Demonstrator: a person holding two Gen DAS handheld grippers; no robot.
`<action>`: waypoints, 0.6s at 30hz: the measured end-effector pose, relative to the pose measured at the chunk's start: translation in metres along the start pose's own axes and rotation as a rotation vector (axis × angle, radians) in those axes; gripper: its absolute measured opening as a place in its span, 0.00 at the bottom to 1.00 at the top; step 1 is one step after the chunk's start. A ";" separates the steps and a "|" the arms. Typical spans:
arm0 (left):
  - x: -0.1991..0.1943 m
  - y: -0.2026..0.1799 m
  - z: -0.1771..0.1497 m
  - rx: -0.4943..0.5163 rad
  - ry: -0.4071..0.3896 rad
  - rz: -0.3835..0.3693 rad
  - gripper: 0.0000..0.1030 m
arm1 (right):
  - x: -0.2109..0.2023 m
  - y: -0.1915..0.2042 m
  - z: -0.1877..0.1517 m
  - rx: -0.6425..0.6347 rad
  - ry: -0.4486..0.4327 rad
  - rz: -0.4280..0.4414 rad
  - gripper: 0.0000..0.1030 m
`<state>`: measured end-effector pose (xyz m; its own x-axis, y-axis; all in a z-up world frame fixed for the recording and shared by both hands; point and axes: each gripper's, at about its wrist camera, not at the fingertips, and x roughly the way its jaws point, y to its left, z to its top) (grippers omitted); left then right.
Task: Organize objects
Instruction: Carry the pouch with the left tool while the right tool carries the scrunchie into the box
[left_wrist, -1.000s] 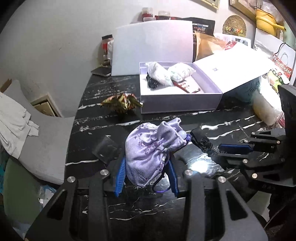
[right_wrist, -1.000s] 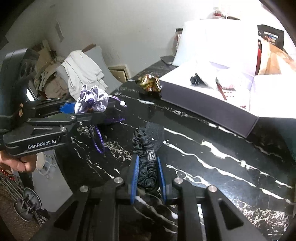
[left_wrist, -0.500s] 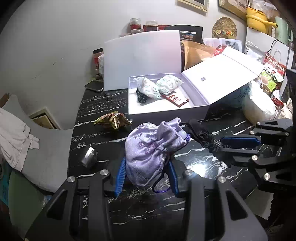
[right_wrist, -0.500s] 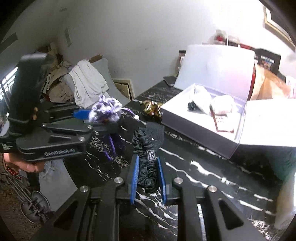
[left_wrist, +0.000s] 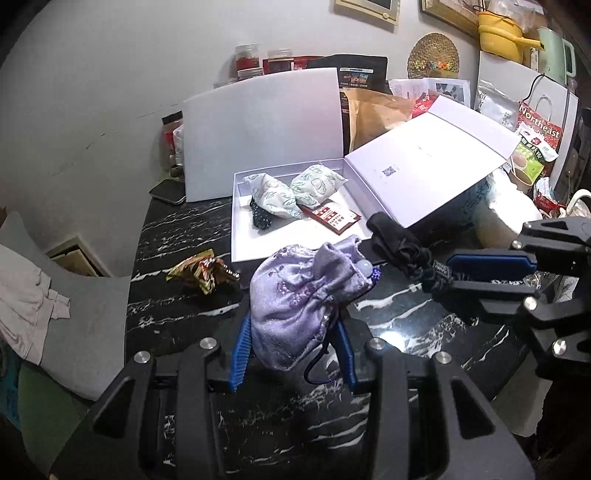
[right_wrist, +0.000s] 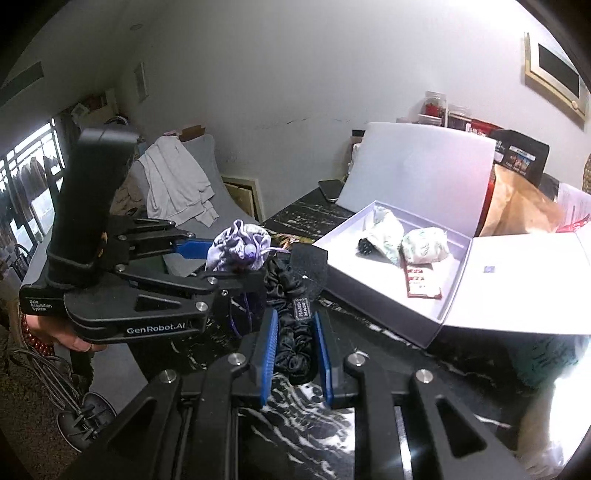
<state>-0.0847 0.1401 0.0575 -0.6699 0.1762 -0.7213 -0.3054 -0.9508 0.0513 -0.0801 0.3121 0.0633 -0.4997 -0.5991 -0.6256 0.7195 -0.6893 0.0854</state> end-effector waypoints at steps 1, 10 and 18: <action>0.002 0.000 0.003 0.001 0.000 0.000 0.37 | -0.001 -0.002 0.002 0.000 -0.002 -0.003 0.19; 0.034 0.012 0.036 0.001 0.008 0.015 0.37 | 0.007 -0.025 0.022 -0.001 -0.011 -0.026 0.19; 0.073 0.022 0.066 0.008 0.027 0.028 0.37 | 0.037 -0.051 0.040 0.011 0.004 -0.025 0.19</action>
<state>-0.1850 0.1494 0.0513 -0.6600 0.1426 -0.7376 -0.2921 -0.9533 0.0771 -0.1544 0.3084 0.0671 -0.5156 -0.5799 -0.6307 0.7015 -0.7084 0.0779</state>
